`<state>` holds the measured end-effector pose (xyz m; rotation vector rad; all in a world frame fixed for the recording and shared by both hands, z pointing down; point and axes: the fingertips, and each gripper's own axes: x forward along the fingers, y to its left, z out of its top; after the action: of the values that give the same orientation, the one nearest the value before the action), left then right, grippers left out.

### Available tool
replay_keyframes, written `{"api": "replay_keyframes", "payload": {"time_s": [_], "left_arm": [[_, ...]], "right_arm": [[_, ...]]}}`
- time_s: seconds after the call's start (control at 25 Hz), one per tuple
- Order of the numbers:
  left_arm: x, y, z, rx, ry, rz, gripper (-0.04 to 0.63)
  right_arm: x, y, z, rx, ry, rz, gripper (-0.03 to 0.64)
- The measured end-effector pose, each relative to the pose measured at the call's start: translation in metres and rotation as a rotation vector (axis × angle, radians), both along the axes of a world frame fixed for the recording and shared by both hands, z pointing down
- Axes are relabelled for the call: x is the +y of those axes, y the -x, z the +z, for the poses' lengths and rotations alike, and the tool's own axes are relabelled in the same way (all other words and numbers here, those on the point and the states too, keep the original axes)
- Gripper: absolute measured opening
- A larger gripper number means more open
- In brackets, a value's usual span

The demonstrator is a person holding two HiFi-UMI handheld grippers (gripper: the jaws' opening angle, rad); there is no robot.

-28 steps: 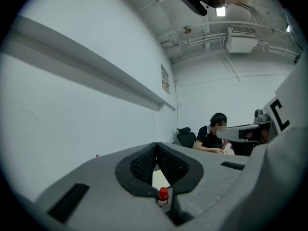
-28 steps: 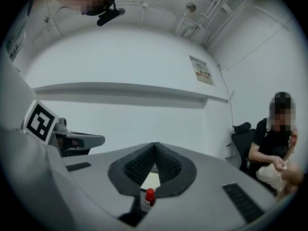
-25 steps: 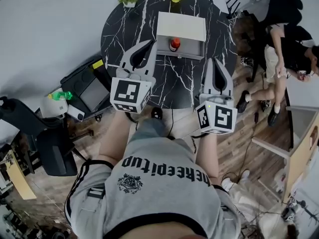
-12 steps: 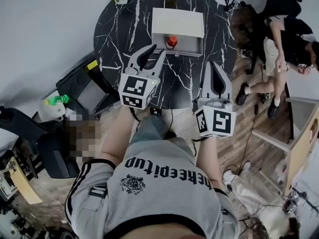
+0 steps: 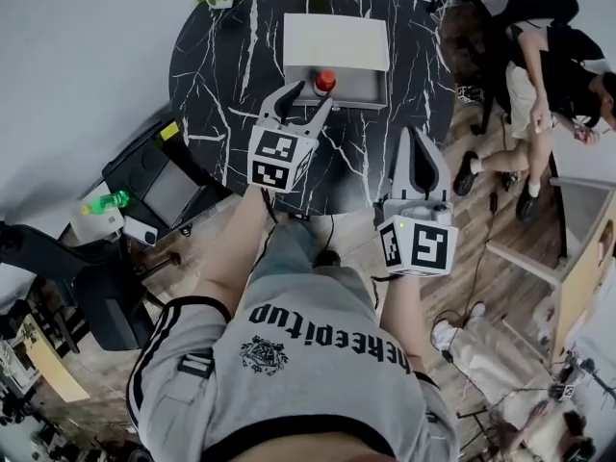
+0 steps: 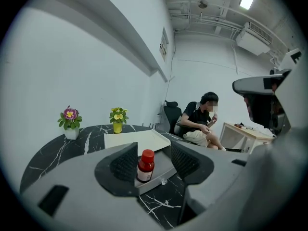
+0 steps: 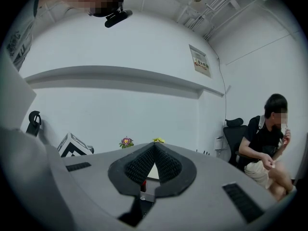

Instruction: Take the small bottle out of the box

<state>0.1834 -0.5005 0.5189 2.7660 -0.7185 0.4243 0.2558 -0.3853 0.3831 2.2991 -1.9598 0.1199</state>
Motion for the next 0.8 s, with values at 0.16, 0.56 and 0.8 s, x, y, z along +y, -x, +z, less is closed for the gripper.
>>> {"api": "replay_keyframes", "payload": {"time_s": [0.16,0.56,0.8], "left_arm": [[-0.009,-0.011,0.019,-0.023,0.029,0.004,0.206],[-0.025,-0.034,0.057,-0.116,0.049,0.015,0.219],[-0.031,-0.047,0.073,-0.162,0.046,0.014,0.222]], "right_arm": [[0.0,-0.004,0.004,0.004,0.012,0.016,0.0],[0.004,-0.017,0.013,0.003,0.043,0.058,0.0],[0.005,-0.025,0.016,0.001,0.051,0.079,0.0]]}}
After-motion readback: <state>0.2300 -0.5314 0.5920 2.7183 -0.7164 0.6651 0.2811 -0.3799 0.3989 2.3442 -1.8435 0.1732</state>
